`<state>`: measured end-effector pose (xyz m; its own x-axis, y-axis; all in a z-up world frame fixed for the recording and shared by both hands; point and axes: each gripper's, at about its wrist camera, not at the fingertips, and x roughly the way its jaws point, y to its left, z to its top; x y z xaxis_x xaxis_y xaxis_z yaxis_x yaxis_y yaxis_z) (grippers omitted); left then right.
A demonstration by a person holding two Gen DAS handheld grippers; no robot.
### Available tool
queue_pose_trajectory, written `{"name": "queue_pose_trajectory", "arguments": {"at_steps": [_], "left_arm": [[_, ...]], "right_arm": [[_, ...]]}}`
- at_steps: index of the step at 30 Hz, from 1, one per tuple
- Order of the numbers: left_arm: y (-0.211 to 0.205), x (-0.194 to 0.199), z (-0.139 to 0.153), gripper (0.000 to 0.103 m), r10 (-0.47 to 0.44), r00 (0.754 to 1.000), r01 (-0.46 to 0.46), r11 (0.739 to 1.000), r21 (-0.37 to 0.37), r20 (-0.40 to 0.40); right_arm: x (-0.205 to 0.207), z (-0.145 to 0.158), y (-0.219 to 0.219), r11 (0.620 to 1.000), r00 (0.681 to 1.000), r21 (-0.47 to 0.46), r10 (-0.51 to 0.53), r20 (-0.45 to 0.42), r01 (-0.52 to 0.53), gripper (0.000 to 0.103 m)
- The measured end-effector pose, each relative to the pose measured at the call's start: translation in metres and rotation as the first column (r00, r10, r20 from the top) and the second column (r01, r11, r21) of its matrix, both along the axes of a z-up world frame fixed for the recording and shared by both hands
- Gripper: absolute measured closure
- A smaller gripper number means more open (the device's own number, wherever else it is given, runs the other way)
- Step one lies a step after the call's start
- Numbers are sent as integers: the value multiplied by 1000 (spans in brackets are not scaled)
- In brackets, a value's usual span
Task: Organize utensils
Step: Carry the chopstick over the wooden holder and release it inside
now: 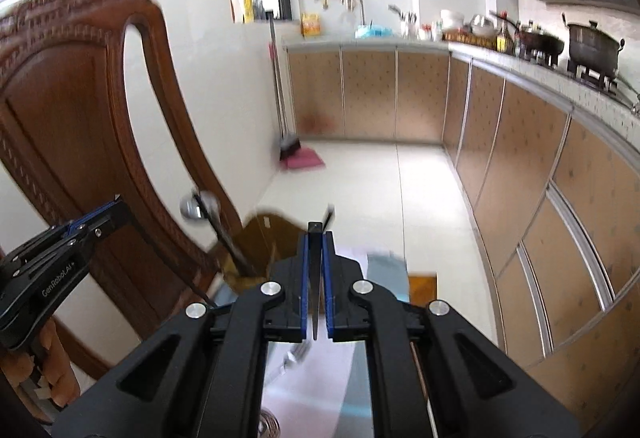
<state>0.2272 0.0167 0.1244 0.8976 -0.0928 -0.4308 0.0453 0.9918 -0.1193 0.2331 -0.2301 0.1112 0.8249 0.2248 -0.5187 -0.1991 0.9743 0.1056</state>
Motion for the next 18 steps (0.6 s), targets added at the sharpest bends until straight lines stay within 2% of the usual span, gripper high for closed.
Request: {"name": "queue_pose_trajectory", "arguments": {"at_steps": [4, 10, 18], "left_arm": [[-3, 10, 25, 96, 13, 998, -13, 1000, 0, 66], [-7, 34, 28, 96, 16, 991, -18, 1000, 10, 134], [1, 72, -1, 96, 51, 996, -50, 999, -17, 78]], "right_arm": [[14, 18, -2, 995, 999, 97, 12, 51, -17, 96], [38, 25, 11, 996, 995, 88, -13, 96, 4, 96], [71, 5, 26, 997, 994, 78, -34, 108, 26, 96]]}}
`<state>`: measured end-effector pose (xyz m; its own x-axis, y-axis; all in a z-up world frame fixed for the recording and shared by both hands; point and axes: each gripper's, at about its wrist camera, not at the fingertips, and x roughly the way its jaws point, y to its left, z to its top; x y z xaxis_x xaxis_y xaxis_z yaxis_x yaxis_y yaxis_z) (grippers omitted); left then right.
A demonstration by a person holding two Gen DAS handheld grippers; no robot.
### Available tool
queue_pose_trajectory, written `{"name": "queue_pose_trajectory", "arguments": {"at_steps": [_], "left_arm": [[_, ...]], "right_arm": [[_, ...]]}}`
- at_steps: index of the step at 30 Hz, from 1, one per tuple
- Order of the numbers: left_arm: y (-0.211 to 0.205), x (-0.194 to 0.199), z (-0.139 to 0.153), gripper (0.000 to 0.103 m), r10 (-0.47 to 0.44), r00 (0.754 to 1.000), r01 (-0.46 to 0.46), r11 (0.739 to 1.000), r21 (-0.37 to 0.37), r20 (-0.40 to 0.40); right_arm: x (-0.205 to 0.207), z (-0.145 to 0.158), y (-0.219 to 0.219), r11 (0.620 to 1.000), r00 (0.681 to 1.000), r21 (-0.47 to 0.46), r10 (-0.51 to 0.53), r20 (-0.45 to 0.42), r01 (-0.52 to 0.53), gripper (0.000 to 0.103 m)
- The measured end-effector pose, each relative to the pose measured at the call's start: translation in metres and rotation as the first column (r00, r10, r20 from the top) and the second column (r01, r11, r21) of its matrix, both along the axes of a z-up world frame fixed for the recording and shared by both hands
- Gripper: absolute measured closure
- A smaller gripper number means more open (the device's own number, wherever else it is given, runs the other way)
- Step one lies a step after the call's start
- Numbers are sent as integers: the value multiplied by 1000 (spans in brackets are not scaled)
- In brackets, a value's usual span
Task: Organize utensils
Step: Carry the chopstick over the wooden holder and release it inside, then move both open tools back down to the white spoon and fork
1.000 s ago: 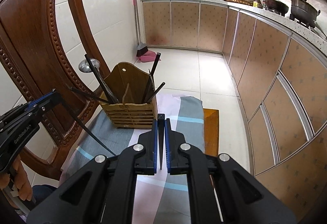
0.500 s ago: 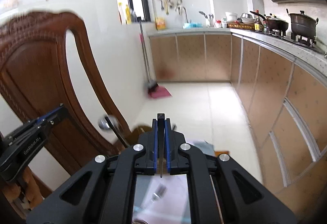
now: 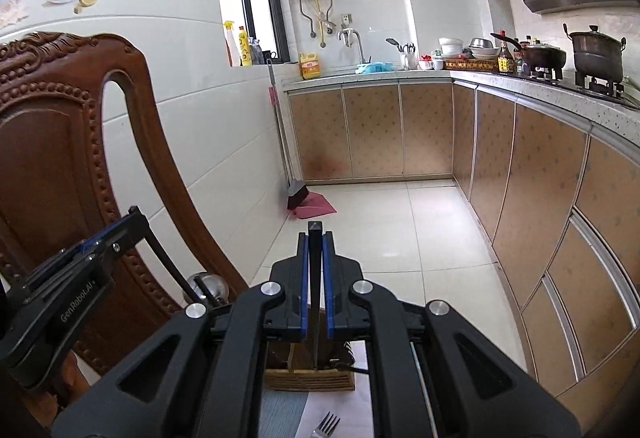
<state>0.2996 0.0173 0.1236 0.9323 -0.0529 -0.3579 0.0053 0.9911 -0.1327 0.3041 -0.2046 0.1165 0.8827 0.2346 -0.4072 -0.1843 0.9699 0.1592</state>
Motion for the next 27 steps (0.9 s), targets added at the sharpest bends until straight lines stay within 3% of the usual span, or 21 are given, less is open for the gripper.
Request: {"name": "queue_pose_trajectory", "arguments": {"at_steps": [12, 18, 20, 22, 24, 27], "left_arm": [[1, 48, -44, 96, 1, 997, -1, 1000, -1, -80], [5, 44, -48, 96, -1, 995, 0, 1000, -11, -102], [6, 36, -46, 91, 0, 996, -1, 1000, -9, -94], [7, 27, -44, 72, -3, 996, 2, 1000, -12, -85], [8, 14, -42, 63, -14, 997, 14, 1000, -13, -78], [6, -10, -45, 58, -39, 995, 41, 999, 13, -87]], "right_arm": [[35, -40, 12, 1000, 998, -19, 11, -65, -12, 96], [33, -56, 15, 998, 993, -54, 19, -119, -25, 93], [26, -56, 14, 998, 993, -60, 19, -116, -26, 73], [15, -53, 12, 998, 994, -51, 26, -102, -32, 60], [4, -50, 9, 998, 995, -50, 32, -94, -37, 57], [-20, -47, 7, 996, 994, -73, 53, -98, -60, 57]]}}
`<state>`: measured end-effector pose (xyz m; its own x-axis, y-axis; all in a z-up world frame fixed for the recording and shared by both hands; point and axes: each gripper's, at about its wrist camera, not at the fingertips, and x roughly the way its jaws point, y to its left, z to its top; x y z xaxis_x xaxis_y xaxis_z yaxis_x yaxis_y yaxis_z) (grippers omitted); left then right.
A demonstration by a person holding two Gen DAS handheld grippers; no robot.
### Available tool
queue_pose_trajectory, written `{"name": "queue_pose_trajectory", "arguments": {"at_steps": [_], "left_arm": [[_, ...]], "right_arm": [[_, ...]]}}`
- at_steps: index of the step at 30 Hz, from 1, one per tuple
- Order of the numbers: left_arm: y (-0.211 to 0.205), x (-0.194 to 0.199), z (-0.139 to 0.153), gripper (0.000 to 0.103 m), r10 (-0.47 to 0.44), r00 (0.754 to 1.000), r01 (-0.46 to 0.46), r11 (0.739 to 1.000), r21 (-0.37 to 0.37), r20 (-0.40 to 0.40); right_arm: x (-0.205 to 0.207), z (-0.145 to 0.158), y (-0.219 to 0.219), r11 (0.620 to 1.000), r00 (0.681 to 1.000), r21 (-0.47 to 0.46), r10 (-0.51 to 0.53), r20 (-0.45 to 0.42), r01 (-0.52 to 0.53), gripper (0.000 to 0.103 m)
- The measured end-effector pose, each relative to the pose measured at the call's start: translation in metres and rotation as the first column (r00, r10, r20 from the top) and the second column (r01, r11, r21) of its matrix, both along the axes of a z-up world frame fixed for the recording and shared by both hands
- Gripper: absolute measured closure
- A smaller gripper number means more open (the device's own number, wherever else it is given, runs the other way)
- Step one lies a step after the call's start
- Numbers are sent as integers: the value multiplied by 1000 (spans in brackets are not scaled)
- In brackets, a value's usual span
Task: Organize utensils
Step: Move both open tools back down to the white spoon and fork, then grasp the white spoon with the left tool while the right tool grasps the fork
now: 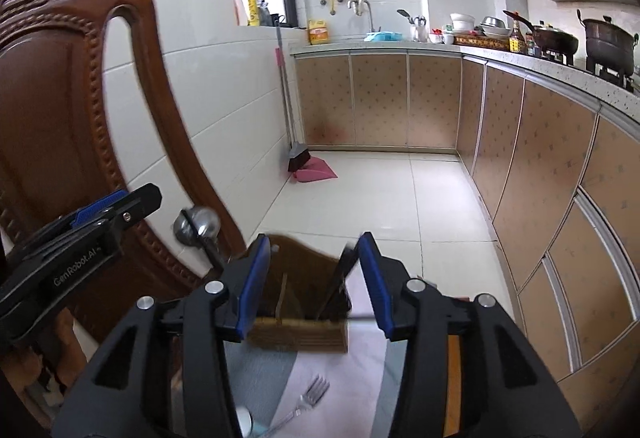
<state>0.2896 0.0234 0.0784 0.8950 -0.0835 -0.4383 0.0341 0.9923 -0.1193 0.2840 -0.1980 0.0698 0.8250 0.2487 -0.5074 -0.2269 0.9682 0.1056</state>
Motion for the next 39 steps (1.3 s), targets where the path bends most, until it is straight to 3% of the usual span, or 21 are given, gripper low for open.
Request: {"name": "queue_pose_trajectory", "arguments": {"at_steps": [4, 6, 9, 12, 15, 17, 20, 23, 26, 29, 33, 34, 35, 37, 39], "left_arm": [[-3, -42, -15, 50, -43, 999, 44, 998, 34, -17], [-5, -57, -32, 46, -53, 998, 55, 997, 58, -30], [-13, -63, -78, 46, -69, 990, 82, 992, 97, -123], [-14, -48, -137, 49, -66, 958, 88, 994, 70, -279], [-14, -32, -190, 60, 30, 904, 39, 988, 152, -426], [-11, -28, -209, 61, 46, 870, 32, 988, 148, -491], [-5, -29, -221, 61, -4, 846, 49, 996, 70, -533], [-6, -31, -225, 61, -31, 840, 66, 997, 46, -541], [-5, -34, -233, 61, -62, 821, 86, 996, 15, -567], [-7, -31, -241, 61, -78, 804, 100, 995, 5, -590], [-11, -29, -244, 59, -106, 787, 115, 993, -23, -607], [-12, -27, -245, 59, -108, 786, 117, 993, -25, -608], [-13, -27, -245, 59, -112, 785, 121, 992, -26, -609], [-16, -27, -246, 59, -120, 783, 130, 991, -28, -611], [-18, -26, -248, 58, -123, 780, 136, 990, -26, -614]], "right_arm": [[-31, -13, -8, 998, 999, -49, 31, -36, -33, 55], [-47, -34, -14, 997, 996, -72, 36, -78, -41, 55], [-51, -80, -18, 995, 981, -92, 23, -190, -41, 55], [-35, -133, -20, 997, 942, -65, 8, -336, -32, 55], [-16, -172, -17, 999, 900, -34, 11, -435, -29, 55], [-6, -191, -12, 999, 883, -34, 15, -470, -34, 55], [10, -210, -3, 999, 852, -6, 40, -521, -51, 55], [22, -225, 5, 998, 831, 2, 52, -554, -61, 55], [34, -235, 15, 997, 822, -26, 46, -567, -74, 55], [41, -242, 18, 997, 807, -5, 57, -588, -74, 55], [45, -242, 15, 998, 810, 22, 65, -582, -64, 55], [45, -242, 14, 998, 811, 28, 68, -581, -63, 59], [46, -241, 12, 998, 813, 25, 64, -579, -62, 74], [44, -240, 11, 997, 808, 38, 82, -583, -73, 86], [41, -235, 9, 997, 815, 49, 83, -574, -67, 90]]}}
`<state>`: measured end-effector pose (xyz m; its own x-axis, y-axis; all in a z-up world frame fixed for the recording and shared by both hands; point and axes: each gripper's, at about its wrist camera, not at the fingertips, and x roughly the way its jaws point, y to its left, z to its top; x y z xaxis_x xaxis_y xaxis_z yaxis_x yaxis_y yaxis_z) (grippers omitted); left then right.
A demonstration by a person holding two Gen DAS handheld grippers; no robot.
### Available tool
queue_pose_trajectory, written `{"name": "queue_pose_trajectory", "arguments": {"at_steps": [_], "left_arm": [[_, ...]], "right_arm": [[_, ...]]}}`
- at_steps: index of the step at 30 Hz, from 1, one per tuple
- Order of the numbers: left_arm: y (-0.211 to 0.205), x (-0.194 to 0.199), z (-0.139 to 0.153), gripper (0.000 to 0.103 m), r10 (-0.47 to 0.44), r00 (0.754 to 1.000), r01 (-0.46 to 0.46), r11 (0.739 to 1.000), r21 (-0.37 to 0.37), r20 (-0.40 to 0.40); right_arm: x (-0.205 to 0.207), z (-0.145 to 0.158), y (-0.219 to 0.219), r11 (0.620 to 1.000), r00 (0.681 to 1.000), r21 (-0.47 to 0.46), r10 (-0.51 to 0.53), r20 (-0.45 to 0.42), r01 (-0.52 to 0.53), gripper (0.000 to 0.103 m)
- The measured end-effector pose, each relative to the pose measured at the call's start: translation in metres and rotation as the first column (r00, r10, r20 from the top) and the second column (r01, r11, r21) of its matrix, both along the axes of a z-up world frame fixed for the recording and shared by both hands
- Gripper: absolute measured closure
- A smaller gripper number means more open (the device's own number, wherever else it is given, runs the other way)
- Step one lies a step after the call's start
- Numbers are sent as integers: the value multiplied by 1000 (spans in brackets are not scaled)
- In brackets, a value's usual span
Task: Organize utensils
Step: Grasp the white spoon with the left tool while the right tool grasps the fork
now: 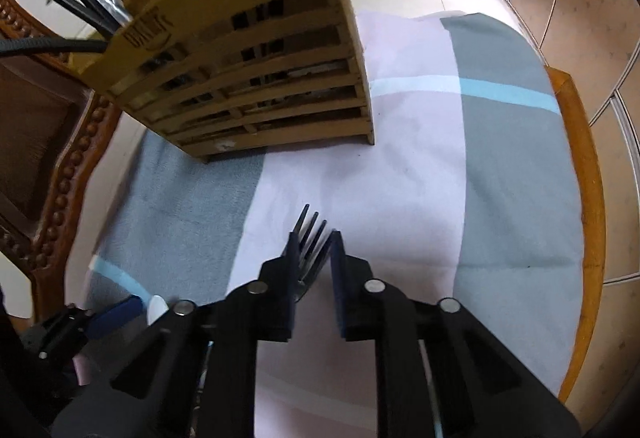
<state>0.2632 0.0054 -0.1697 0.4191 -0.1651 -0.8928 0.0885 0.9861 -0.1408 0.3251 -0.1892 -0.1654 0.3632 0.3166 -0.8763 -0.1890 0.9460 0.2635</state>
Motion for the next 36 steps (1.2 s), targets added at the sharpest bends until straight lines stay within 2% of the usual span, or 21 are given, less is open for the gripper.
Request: {"name": "queue_pose_trajectory", "arguments": {"at_steps": [3, 7, 14, 18, 22, 24, 25, 26, 28, 32, 36], "left_arm": [[-5, 2, -3, 59, -13, 1000, 13, 1000, 3, -9], [-11, 4, -8, 69, -24, 999, 24, 1000, 4, -26], [-9, 7, -9, 69, 9, 1000, -10, 1000, -21, -16], [-11, 14, -10, 69, 26, 1000, -27, 999, -43, -17], [-22, 18, -10, 69, 6, 1000, -7, 999, -52, -14], [-26, 19, -11, 69, 0, 1000, -1, 999, -49, -12], [-27, 19, -11, 69, -1, 1000, 0, 999, -45, -10], [-27, 20, -11, 69, 0, 1000, 0, 999, -43, -9], [-27, 20, -11, 69, 2, 1000, -2, 999, -40, -8], [-18, 15, -8, 67, 13, 1000, -13, 999, -35, -3], [-20, 14, -6, 57, 11, 1000, -11, 1000, -16, 8]], "right_arm": [[-8, 11, -2, 1000, 999, -29, 5, 33, -5, 95], [-18, 23, -8, 999, 999, -48, 26, 46, -24, 96], [-24, 39, -31, 992, 998, -120, 52, 45, -46, 96], [-21, 34, -46, 985, 995, -138, 99, -13, -100, 96], [-24, 17, -42, 975, 988, -165, 144, -47, -150, 95], [-23, 11, -37, 975, 990, -173, 133, -51, -140, 93], [-22, 11, -38, 977, 991, -173, 120, -51, -128, 85], [-21, 13, -40, 979, 993, -170, 106, -46, -112, 72], [-20, 18, -48, 986, 997, -154, 66, -25, -69, 62], [-17, 19, -62, 994, 999, -111, -6, -52, 0, 62], [-21, 12, -71, 996, 995, -83, -32, -92, 25, 62]]}}
